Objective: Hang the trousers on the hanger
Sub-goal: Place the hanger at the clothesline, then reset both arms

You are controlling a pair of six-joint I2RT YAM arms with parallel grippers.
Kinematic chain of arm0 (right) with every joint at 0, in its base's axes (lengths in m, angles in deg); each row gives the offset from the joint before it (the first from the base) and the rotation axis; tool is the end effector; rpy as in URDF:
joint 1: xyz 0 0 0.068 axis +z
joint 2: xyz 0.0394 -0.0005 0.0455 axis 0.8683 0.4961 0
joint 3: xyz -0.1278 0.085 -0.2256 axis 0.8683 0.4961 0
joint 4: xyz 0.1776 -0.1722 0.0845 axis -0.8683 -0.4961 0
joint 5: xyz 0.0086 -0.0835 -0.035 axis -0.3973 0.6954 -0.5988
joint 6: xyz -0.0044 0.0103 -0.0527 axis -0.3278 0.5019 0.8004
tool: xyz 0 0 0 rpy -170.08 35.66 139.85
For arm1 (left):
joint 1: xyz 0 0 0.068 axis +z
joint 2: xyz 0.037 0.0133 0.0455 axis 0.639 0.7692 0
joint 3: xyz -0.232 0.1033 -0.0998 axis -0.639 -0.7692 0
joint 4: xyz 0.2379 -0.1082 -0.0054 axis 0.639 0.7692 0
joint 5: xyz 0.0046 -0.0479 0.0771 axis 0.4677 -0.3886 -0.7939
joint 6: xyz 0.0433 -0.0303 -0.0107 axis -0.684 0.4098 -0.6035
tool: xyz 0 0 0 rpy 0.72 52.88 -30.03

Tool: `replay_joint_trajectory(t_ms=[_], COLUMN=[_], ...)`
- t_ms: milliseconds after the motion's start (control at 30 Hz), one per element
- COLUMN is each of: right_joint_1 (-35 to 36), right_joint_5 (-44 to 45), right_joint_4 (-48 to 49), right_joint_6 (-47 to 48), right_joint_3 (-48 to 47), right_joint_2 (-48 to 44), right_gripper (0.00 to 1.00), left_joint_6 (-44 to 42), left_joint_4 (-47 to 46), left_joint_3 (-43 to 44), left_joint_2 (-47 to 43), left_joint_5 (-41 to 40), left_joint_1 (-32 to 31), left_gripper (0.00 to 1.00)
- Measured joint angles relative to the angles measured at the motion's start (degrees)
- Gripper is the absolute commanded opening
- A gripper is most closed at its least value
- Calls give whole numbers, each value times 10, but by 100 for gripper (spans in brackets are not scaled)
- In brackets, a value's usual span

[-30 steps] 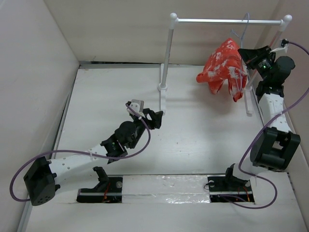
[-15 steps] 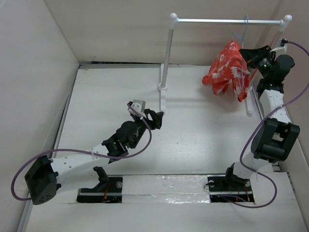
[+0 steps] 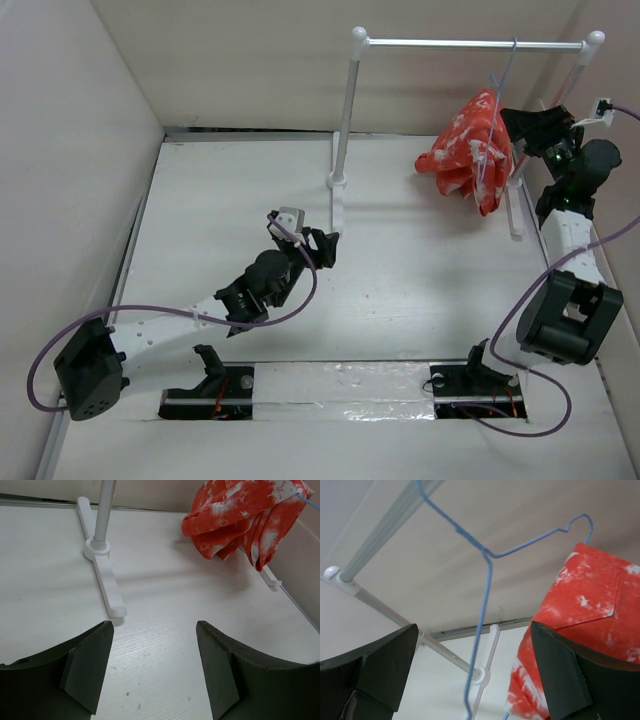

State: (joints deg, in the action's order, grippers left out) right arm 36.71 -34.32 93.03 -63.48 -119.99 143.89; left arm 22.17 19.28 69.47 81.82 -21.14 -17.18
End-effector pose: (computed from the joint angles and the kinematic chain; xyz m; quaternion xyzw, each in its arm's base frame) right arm 0.3275 -0.1197 0.3858 0.1285 0.6108 0.3397 0.7036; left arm 0.1431 -0.1888 0.2927 0.0564 0.6724 -0.2983 0.6750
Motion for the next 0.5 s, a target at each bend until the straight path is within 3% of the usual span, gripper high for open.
replay_joint_trajectory(t_ms=[267,500], right_joint_1=[10,123], right_joint_5=[-8,-59], right_joint_4=[50,43], right_joint_6=[14,97], right_joint_3=[137,270], right_joint_2=[-190,-381], right_gripper=[100,100], left_joint_6=[1,3], left_joint_4=[7,18], left_joint_3=[7,15], left_joint_2=[17,30], left_joint_5=[-7,-12], left_joint_1=[0,0], left_gripper=[66,66])
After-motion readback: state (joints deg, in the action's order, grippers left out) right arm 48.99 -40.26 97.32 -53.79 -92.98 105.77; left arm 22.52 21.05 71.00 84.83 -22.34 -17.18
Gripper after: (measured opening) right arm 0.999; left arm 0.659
